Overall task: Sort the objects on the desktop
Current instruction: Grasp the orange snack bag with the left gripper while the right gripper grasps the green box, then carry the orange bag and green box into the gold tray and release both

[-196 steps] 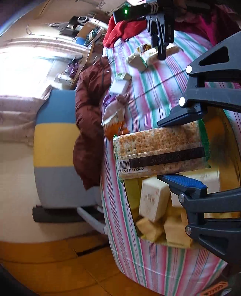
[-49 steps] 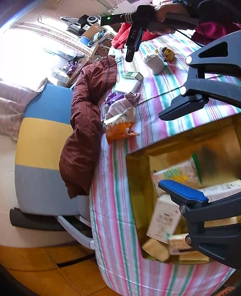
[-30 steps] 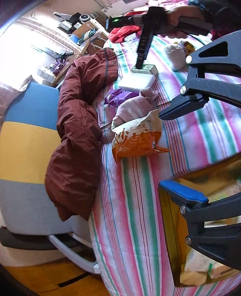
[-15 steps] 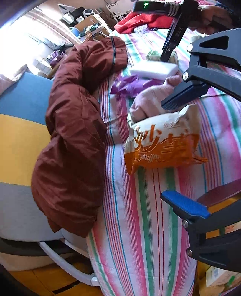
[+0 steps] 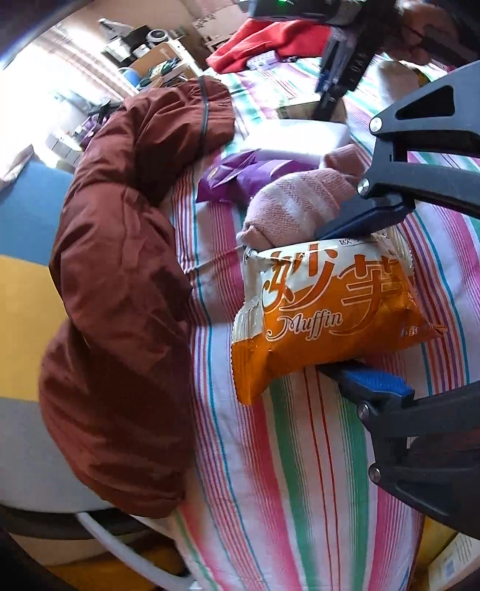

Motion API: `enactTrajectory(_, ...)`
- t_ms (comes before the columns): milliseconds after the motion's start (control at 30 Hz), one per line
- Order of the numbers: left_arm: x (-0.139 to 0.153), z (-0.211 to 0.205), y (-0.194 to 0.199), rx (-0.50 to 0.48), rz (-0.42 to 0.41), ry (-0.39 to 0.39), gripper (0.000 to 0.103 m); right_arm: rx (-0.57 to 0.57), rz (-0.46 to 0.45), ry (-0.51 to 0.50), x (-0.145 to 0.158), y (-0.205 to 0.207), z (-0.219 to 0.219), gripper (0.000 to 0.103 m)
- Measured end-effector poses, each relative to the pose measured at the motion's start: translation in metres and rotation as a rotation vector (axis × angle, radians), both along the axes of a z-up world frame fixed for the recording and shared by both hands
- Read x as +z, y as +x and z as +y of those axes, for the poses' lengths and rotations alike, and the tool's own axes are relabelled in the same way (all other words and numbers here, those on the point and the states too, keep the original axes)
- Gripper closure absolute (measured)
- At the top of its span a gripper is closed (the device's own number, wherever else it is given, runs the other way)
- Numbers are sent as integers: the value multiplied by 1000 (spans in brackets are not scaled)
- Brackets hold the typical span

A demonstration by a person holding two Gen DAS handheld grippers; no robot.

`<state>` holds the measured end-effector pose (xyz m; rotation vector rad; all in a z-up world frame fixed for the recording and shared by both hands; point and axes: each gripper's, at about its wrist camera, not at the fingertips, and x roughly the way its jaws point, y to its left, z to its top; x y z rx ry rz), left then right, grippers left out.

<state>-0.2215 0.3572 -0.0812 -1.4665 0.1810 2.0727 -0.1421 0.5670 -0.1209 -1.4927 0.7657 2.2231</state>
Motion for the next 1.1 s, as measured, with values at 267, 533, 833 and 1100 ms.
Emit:
enactTrajectory(267, 39, -31, 22, 22, 53, 75, 41, -60, 153, 24, 34, 12, 3, 72)
enactTrajectory(533, 103, -94, 61, 55, 132, 162, 41, 112, 358, 42, 83, 15, -51, 72)
enactTrajectory(833, 139, -216, 97, 189, 233, 140, 41, 349, 469, -34, 117, 0, -153, 72)
enactTrajectory(1100, 94, -282, 108, 299, 145, 118, 41, 425, 409, -57, 109, -23, -245, 72)
